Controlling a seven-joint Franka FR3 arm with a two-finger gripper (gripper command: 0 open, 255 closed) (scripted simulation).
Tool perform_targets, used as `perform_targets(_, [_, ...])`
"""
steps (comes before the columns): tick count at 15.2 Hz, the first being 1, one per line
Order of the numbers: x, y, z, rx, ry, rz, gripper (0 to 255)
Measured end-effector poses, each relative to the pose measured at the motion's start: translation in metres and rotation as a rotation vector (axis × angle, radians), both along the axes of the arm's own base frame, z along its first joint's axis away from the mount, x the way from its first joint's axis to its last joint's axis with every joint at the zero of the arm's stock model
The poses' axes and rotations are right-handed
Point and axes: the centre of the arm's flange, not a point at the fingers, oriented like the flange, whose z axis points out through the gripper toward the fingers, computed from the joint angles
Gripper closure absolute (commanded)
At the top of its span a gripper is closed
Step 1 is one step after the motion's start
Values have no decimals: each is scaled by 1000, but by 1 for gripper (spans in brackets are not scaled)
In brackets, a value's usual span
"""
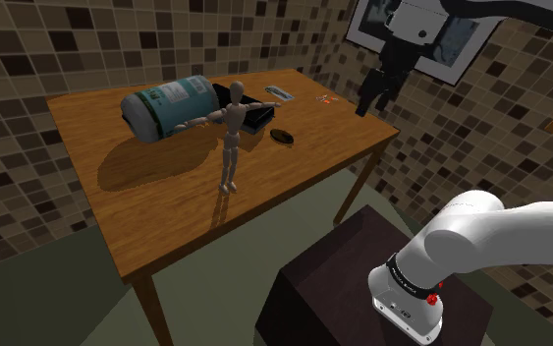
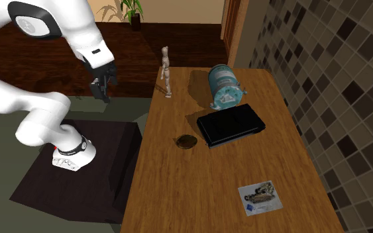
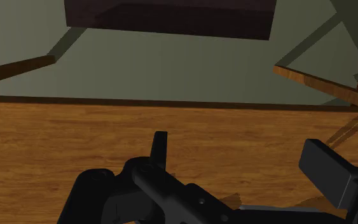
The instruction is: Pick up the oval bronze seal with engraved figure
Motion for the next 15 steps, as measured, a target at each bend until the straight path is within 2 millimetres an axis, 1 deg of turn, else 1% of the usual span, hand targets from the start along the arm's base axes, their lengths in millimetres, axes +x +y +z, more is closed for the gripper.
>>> perform_targets(1, [0,0,0,0,0,0,0])
perform_targets(2, [5,-1,-4,-1,1,5,0])
perform_targets(4, [22,-5,-15,-4,5,20,0])
perform_targets(10, [87,-11,-58,-15,15,78,0])
perform_targets(14, [130,-17,-95,-23,23,117,0])
perform_targets(15, [141,-17,-100,-24,24,127,0])
